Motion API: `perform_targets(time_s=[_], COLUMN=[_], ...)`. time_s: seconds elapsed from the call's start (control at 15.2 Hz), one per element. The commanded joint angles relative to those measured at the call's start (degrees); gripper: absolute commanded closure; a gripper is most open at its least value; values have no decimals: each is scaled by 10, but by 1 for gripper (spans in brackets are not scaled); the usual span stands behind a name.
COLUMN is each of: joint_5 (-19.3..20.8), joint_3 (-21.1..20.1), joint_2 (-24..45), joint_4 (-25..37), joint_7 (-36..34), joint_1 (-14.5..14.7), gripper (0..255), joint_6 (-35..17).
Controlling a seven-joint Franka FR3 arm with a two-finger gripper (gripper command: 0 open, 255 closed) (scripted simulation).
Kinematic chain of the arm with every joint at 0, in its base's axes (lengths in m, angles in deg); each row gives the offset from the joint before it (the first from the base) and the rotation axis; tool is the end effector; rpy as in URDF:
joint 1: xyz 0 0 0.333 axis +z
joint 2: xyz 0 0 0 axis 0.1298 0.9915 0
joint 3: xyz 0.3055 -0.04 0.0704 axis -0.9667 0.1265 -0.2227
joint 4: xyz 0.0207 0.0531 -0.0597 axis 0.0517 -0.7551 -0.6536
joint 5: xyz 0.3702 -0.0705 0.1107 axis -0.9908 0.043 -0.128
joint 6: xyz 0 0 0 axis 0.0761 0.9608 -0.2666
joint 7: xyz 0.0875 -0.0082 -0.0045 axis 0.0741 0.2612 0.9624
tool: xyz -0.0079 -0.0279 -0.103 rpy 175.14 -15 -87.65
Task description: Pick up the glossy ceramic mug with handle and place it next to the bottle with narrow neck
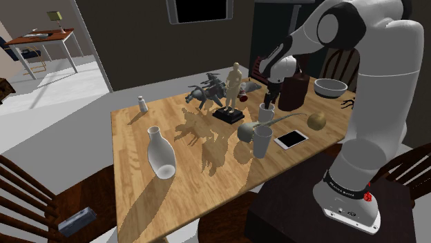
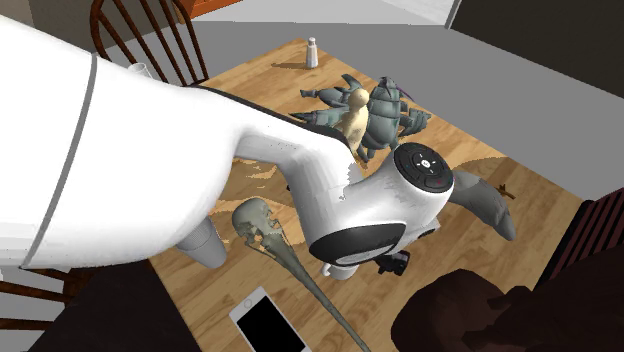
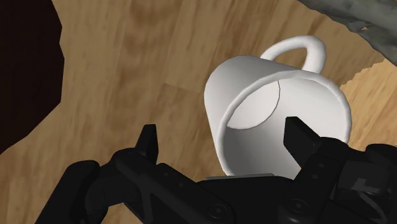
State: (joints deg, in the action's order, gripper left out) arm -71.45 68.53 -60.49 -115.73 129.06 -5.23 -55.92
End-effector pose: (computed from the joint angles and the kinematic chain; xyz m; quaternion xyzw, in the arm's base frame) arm 0.4395 -0.3506 0.2754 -0.9991 0.0282 -0.0020 0.0303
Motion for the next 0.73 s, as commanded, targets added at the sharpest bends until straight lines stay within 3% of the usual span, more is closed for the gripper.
perform_targets(time_s=[0.0, 0.59, 0.66], joint_5=[-9, -16, -16], joint_3=[-4, -8, -8], joint_2=[11, 20, 20], joint_4=[-2, -4, -4], joint_7=[6, 11, 11], joint_1=[-3, -5, -5], gripper=[0, 0, 255], joint_6=[-12, -22, -22])
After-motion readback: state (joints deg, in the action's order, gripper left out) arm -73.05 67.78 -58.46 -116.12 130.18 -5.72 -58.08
